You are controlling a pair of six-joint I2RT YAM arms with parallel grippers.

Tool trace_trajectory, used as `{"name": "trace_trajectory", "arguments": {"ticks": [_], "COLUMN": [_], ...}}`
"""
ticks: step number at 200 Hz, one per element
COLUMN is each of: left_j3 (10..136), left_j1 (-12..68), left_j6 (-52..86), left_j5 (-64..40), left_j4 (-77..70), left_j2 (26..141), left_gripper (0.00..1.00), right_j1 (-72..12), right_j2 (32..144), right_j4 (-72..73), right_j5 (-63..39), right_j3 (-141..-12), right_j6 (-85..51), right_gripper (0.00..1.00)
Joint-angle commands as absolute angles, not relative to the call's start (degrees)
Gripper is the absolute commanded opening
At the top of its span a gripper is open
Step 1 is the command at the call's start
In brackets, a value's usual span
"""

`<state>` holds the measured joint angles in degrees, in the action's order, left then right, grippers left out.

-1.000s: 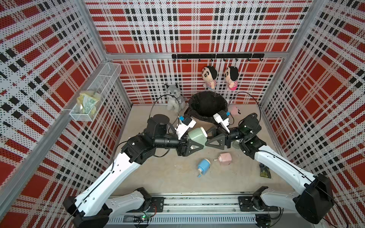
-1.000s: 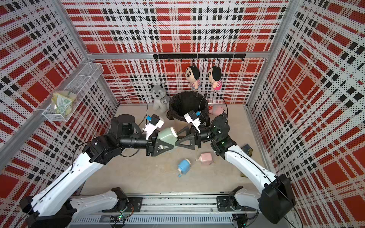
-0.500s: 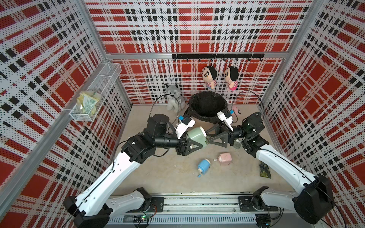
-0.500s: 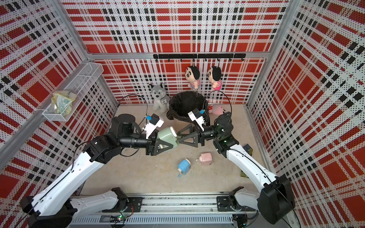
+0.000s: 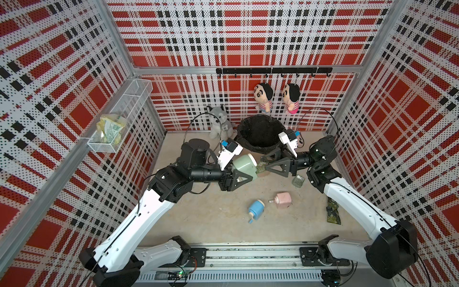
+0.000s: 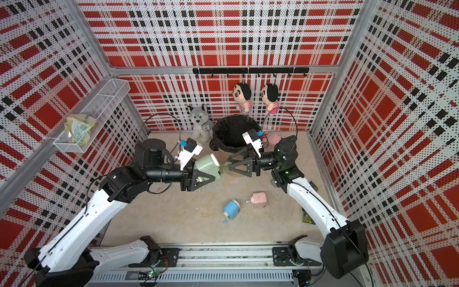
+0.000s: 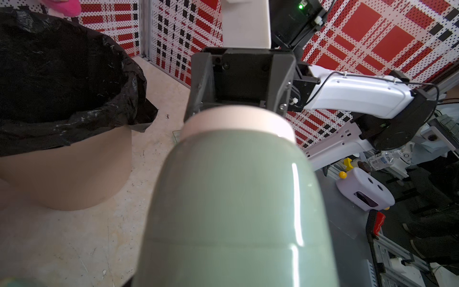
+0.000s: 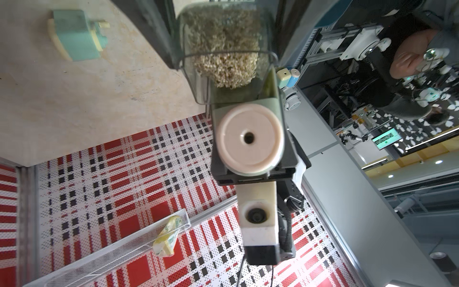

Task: Take out the pencil sharpener tray and clean the shavings
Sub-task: Open the container of the pencil sharpener.

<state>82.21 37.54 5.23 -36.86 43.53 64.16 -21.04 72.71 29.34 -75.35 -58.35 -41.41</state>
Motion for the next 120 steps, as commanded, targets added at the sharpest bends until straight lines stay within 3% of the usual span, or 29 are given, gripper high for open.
{"name": "trace_trajectory", "arguments": {"ticks": [1,69,120], "left_j3": [84.9,84.9,84.1], "left_j1": [37.1,36.6,36.7], "left_j6": [3.1,2.3,2.2], "left_j5": [-37.6,-36.6,-35.4], "left_j4": [42.8,43.3,43.2], "left_j2": [64.2,64.5,64.6], "left_gripper": [0.5,0.51,0.51], "right_j1": [-19.0,-12.5,-11.2], "right_j2": [74.1,79.1,83.4], "right_j4": [27.5,30.3,6.4], "right_j5": [-74.6,-71.1,-58.3], "right_j3": [-59.2,-62.9,-75.2], "right_j6": [-41.6,-46.4,-38.1], "right_gripper": [0.53,0.53,0.54]}}
